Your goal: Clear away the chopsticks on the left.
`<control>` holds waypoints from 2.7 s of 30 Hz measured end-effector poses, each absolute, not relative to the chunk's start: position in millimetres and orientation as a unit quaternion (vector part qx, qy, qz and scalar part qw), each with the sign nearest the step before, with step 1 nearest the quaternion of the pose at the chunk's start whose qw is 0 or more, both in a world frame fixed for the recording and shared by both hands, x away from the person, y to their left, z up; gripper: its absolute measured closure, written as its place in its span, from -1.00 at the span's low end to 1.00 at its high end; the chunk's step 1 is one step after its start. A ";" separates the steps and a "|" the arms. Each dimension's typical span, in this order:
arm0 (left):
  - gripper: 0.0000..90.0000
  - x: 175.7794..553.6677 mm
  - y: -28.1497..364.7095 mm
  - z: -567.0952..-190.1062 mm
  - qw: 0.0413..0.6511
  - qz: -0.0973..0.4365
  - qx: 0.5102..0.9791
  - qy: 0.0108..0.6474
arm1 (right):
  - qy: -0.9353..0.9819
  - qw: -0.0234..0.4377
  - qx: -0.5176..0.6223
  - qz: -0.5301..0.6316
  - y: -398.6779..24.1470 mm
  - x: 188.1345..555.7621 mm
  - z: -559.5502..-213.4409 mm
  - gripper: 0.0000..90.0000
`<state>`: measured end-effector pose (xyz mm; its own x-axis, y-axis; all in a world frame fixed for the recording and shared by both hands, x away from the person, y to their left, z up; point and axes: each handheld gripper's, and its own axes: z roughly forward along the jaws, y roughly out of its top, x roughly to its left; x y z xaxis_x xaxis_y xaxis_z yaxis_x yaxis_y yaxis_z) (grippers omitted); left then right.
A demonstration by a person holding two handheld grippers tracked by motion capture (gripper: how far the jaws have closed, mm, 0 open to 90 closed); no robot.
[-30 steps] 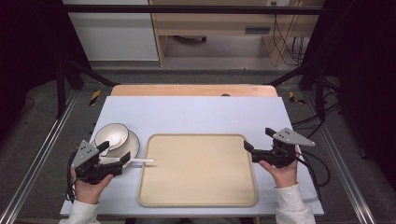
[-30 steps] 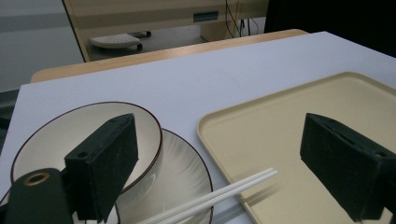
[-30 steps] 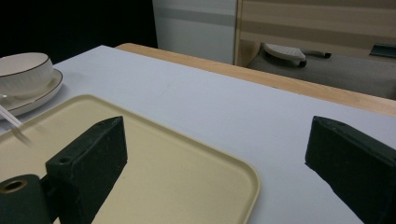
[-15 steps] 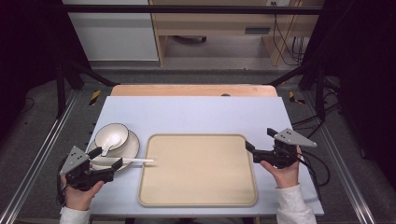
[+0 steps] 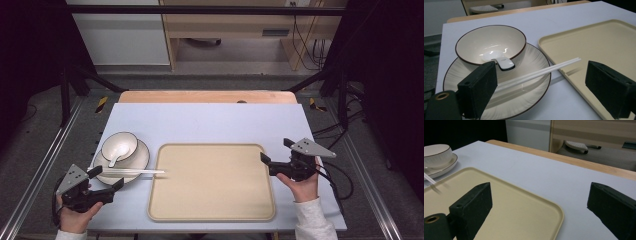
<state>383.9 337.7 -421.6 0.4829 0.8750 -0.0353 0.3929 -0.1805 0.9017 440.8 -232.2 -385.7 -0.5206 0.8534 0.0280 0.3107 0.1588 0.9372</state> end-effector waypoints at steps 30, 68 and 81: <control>-0.44 425.0 347.3 -457.3 0.383 0.264 0.766 0.443 | 0.724 0.260 0.410 0.491 -223.3 446.9 -393.2 -0.85; 0.47 426.7 337.0 -458.9 0.345 0.225 0.807 0.422 | 0.732 0.255 0.406 0.484 -221.5 448.3 -395.7 -0.86; 0.84 428.8 330.0 -456.6 0.343 0.204 0.814 0.422 | 0.734 0.251 0.405 0.483 -220.8 448.9 -396.5 -0.86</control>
<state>428.8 330.0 -456.6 0.5607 0.8270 0.0421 0.5472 -0.4082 0.7307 448.9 -220.8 -396.5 -0.5451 0.8381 0.0222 0.3525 0.2051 0.9130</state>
